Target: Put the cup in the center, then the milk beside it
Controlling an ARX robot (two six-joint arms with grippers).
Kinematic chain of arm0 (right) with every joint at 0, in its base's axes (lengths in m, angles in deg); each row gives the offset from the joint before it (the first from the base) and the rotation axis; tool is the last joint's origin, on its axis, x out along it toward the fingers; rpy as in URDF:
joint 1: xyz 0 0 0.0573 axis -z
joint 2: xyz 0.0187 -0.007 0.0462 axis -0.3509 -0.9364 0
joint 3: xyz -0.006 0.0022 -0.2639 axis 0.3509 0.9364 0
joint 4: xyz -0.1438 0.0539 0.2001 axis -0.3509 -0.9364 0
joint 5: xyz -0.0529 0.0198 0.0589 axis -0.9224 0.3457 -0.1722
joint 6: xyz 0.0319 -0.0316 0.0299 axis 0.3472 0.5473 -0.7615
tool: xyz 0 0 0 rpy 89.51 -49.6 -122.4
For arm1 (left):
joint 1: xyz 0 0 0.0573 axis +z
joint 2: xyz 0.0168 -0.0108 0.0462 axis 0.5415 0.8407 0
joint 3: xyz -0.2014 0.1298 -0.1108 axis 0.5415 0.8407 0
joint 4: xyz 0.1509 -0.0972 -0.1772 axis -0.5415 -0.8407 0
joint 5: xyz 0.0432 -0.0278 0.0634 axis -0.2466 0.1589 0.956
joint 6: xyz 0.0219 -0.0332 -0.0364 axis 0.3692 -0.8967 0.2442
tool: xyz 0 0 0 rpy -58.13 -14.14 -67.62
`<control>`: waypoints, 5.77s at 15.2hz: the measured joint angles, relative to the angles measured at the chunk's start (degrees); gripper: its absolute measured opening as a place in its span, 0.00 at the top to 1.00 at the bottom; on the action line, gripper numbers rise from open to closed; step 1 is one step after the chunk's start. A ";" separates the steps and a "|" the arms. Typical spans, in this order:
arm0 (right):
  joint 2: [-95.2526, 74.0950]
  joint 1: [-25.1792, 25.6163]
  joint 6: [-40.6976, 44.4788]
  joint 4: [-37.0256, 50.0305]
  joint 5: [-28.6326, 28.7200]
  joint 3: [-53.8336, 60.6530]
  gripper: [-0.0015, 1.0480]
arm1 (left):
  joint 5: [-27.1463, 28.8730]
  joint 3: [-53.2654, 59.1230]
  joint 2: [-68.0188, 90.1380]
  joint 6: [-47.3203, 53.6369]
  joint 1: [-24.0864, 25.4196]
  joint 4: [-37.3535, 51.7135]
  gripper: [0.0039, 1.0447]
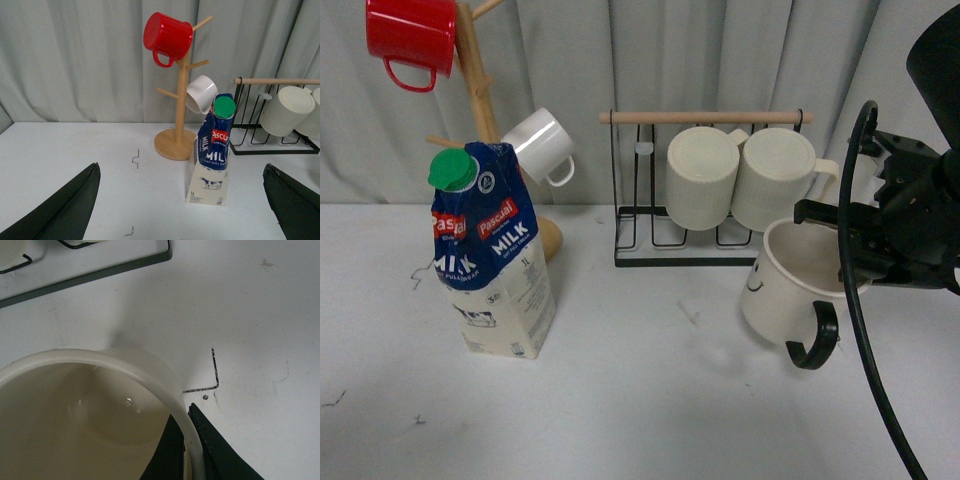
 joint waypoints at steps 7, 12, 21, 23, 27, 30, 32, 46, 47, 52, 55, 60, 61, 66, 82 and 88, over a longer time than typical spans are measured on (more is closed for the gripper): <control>-4.33 -4.35 -1.70 -2.08 -1.01 -4.11 0.97 | 0.00 0.00 0.00 0.00 0.00 0.00 0.06; -6.38 -5.90 -1.88 -3.10 -1.70 -6.38 0.97 | 0.00 0.00 0.00 0.00 0.00 0.02 0.06; -8.50 -8.39 -1.68 -2.54 -2.75 -8.09 0.65 | 0.00 0.00 0.00 0.00 0.00 0.00 0.06; -6.86 -8.37 -1.53 -0.59 -2.80 -5.97 0.44 | 0.00 0.00 0.00 0.00 0.00 0.00 0.06; 7.67 -8.37 3.39 17.84 -5.77 7.58 0.04 | 0.00 0.00 0.00 0.00 0.00 0.00 0.06; 10.14 -8.11 10.32 47.87 -14.91 17.18 0.20 | -0.09 0.00 0.00 0.00 0.00 0.07 0.06; 12.68 -5.22 16.90 70.31 -16.92 35.19 0.43 | 0.15 0.00 0.00 0.00 0.02 -0.02 0.06; 57.13 10.05 19.43 70.29 -3.17 69.29 0.98 | 0.04 0.00 0.00 0.00 0.02 -0.02 0.06; 60.59 9.92 19.43 67.84 -2.78 70.16 0.98 | 0.00 0.00 0.00 0.00 0.02 0.02 0.06; 75.60 9.88 19.43 55.49 -2.69 72.26 0.98 | 0.00 0.00 0.00 0.00 0.02 0.00 0.06; 83.91 9.88 19.43 47.98 -2.69 72.32 0.98 | 0.00 0.00 0.00 0.00 0.02 0.00 0.06; 94.57 9.88 19.43 37.90 -2.69 72.35 0.98 | 0.00 0.00 0.00 0.00 0.02 0.00 0.06; 96.04 9.88 19.43 36.35 -2.69 72.35 0.98 | 0.02 0.00 0.00 0.00 0.02 0.00 0.06; 102.42 9.88 19.43 30.05 -2.69 72.35 0.98 | 0.02 0.00 0.00 0.00 0.02 0.00 0.06; 114.84 9.88 19.58 17.03 -2.51 72.35 0.26 | 11.02 -6.14 12.68 -3.17 -5.88 -10.45 0.06; 114.84 9.88 19.61 17.07 -2.51 72.35 0.06 | 7.15 -15.87 58.21 -2.91 -8.98 20.55 0.06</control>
